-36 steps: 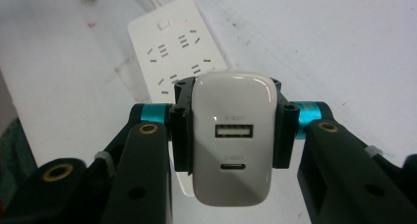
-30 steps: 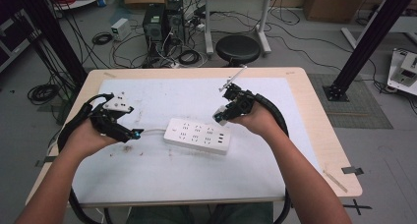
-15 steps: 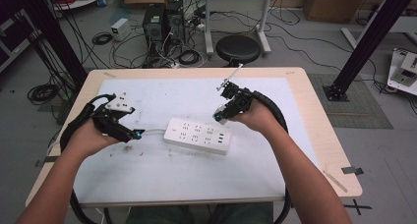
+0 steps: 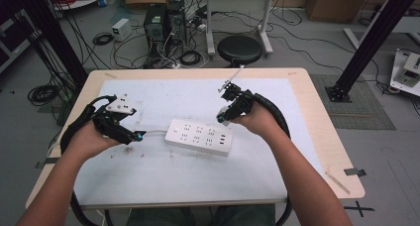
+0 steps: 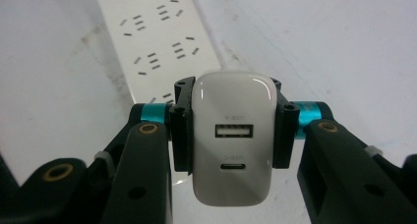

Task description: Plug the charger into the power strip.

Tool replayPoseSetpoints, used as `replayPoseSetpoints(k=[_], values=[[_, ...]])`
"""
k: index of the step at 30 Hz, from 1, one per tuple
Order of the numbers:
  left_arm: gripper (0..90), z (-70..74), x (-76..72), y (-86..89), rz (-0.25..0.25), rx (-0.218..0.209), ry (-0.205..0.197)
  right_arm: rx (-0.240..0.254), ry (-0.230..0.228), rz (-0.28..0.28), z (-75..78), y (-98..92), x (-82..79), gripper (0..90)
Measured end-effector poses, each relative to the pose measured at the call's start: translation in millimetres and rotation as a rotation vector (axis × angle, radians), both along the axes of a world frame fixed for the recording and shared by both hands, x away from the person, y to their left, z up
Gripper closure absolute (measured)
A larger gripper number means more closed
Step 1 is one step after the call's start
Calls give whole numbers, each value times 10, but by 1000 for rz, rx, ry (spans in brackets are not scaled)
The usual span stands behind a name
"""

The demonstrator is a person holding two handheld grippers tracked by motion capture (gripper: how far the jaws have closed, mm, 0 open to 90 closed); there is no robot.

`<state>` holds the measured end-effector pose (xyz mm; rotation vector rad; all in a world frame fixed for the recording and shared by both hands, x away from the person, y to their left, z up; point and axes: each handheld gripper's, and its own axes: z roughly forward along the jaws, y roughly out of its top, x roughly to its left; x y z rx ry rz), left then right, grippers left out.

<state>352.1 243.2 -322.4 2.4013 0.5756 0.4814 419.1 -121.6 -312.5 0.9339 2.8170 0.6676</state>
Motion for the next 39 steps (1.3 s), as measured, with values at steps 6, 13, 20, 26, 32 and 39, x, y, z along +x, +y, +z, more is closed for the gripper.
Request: replayPoseSetpoints(k=[6,13,20,26,32,39], values=[[188,25,-45,-24,-6,-8,-13,-99,-4,-130,32,42,-84,635],[188,64,-109,-37,-18,-23,-25,-225,-38,-235,65,100,-167,635],[188,53,-136,-17,-17,-34,-25,-303,-26,-91,18,220,-208,635],[188,28,-131,44,-7,-46,-26,-328,33,86,-30,304,-198,635],[187,-13,-124,74,-1,-52,-20,-371,57,265,-54,363,-118,635],[188,-22,-132,119,13,-57,-21,-385,78,332,-57,445,10,635]])
